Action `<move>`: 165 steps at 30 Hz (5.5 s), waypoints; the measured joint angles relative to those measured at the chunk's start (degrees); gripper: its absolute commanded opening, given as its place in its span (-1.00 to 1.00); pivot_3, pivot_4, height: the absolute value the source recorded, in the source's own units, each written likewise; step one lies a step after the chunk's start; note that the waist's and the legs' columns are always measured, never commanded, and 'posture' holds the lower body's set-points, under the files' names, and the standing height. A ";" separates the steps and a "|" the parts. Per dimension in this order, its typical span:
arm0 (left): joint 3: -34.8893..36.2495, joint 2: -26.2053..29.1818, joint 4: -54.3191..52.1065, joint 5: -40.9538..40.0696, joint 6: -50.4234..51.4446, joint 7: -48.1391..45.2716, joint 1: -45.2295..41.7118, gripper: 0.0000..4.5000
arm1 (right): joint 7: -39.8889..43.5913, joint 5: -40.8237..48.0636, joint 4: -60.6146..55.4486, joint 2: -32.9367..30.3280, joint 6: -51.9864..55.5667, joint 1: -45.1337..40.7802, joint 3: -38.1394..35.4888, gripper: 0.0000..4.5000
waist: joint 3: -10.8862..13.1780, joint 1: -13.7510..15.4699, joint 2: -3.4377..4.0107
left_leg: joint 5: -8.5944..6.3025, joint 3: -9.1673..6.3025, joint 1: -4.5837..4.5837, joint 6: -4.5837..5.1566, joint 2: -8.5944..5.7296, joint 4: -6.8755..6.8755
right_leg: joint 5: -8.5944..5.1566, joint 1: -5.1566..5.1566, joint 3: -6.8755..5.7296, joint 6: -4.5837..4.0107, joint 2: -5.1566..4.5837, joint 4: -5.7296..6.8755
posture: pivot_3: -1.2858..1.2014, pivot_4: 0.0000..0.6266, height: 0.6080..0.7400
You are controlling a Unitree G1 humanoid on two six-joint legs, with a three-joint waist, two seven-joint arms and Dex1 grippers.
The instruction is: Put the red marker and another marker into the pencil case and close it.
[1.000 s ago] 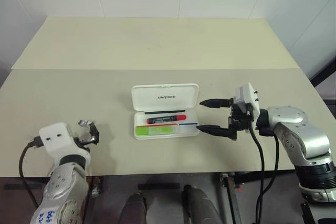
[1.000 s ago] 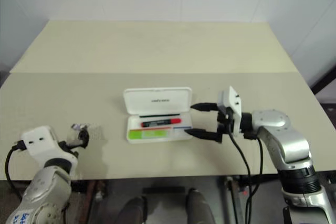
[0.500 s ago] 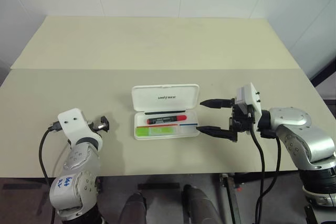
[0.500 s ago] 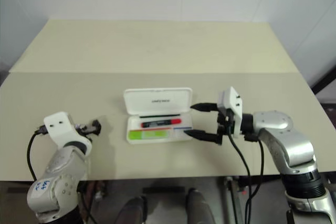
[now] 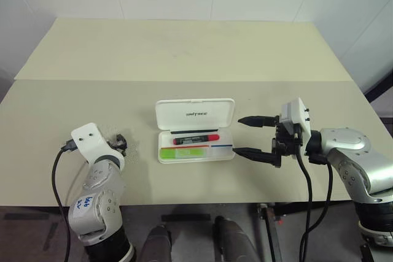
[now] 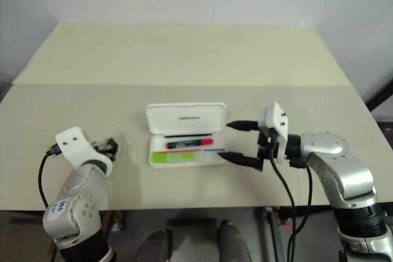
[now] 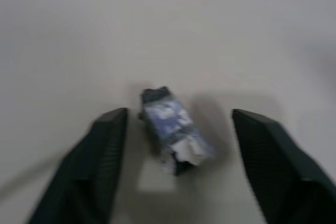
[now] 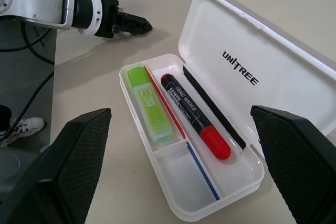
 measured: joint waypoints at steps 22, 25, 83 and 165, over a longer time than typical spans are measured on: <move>0.37 15.97 -0.26 -1.67 -11.15 -20.11 5.46 -0.86 | 1.35 0.02 0.55 -3.37 -1.60 3.51 -3.46 1.00 | 0.00 0.02 0.01 | -0.02 0.02 -0.01 -0.03 0.01 -0.11 | 0.00 -0.02 0.00 -0.03 0.00 -0.08 | 0.03 -0.52 1.00; 0.91 22.24 1.14 -1.93 -19.07 -27.84 7.96 -0.86 | 2.25 0.99 0.47 -4.35 -1.63 4.29 -5.92 1.00 | 0.00 0.03 0.01 | -0.03 0.03 -0.01 -0.02 0.01 -0.07 | 0.01 0.00 0.00 -0.06 -0.01 -0.12 | 0.03 -0.52 1.00; -43.10 23.42 45.70 3.64 -49.74 -82.91 -24.22 -0.86 | -17.55 10.56 -23.68 -5.30 2.51 29.43 -23.90 1.00 | 0.04 0.29 0.22 | -0.11 0.14 -0.05 0.25 0.03 0.03 | 0.08 0.02 0.06 -0.02 -0.03 -0.10 | 0.03 -0.52 1.00; -20.93 38.55 51.84 -8.67 -43.58 -78.81 -27.30 -0.99 | -7.77 4.78 -9.32 -5.00 -3.71 15.02 -13.28 1.00 | 0.03 0.08 0.25 | -0.06 0.12 0.08 0.27 0.03 -0.04 | 0.10 -0.08 0.04 0.11 -0.01 0.43 | 0.03 -0.52 1.00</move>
